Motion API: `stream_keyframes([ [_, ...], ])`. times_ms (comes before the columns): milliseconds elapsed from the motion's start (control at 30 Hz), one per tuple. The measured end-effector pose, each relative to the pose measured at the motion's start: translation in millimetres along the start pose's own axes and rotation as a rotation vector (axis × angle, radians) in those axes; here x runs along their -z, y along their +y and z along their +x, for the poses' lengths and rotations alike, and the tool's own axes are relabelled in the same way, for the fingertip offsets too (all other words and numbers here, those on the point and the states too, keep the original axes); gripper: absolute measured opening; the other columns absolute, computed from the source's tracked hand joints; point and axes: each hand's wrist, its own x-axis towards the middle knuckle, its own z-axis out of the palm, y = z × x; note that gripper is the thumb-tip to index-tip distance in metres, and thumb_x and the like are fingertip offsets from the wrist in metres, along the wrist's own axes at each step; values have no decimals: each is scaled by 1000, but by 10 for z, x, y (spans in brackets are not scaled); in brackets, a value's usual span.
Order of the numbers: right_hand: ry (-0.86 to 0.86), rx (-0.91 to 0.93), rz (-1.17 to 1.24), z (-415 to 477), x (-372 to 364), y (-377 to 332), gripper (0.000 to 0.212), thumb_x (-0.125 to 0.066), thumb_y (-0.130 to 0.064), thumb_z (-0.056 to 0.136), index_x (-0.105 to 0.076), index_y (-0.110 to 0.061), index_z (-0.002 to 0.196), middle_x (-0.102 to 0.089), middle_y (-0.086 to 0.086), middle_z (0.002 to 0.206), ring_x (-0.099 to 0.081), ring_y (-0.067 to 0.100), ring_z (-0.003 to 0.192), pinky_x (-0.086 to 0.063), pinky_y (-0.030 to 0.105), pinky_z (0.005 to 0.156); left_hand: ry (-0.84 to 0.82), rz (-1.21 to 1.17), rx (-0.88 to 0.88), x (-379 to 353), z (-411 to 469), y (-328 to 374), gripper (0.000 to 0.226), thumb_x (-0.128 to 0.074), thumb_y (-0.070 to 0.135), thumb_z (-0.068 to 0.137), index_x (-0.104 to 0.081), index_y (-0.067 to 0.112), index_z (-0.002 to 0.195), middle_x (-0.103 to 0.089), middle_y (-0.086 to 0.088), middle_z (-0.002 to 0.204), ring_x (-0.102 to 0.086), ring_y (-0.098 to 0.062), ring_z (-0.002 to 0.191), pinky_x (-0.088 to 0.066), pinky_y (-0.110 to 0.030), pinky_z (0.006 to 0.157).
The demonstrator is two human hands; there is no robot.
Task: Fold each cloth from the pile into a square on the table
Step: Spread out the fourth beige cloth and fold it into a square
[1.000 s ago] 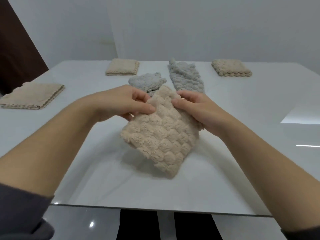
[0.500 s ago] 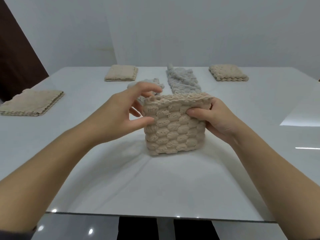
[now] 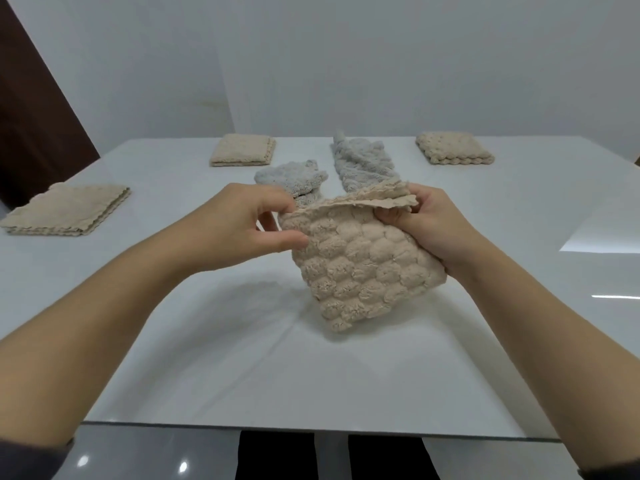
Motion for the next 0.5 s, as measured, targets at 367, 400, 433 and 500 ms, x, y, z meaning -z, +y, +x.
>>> stream_keyframes([
  [367, -46, -298, -216, 134, 285, 165, 23, -55, -22, 98, -62, -13, 118, -71, 10, 112, -69, 23, 102, -54, 40, 93, 219, -851, 612, -760, 337, 50, 37, -70, 19, 87, -51, 12, 118, -70, -8, 100, -69, -16, 75, -57, -29, 60],
  [400, -5, -290, -204, 127, 260, 174, 22, -54, -23, 99, -63, -15, 116, -72, 8, 110, -70, 21, 100, -55, 40, 92, 225, -926, 667, -794, 380, 81, 32, -68, 25, 88, -57, 12, 115, -71, -7, 99, -69, -17, 78, -57, -30, 63],
  [433, 41, -277, -202, 125, 234, 196, 21, -54, -25, 99, -64, -15, 114, -72, 6, 108, -70, 20, 97, -55, 39, 91, 226, -989, 709, -836, 423, 91, 25, -64, 31, 90, -63, 13, 107, -72, -5, 95, -69, -17, 80, -56, -31, 68],
  [500, 150, -239, -224, 123, 171, 252, 26, -50, -30, 100, -64, -12, 111, -72, 6, 104, -70, 21, 96, -55, 40, 89, 278, -998, 747, -913, 481, 134, 25, -58, 39, 91, -69, 16, 92, -74, -1, 86, -70, -18, 79, -57, -33, 75],
])
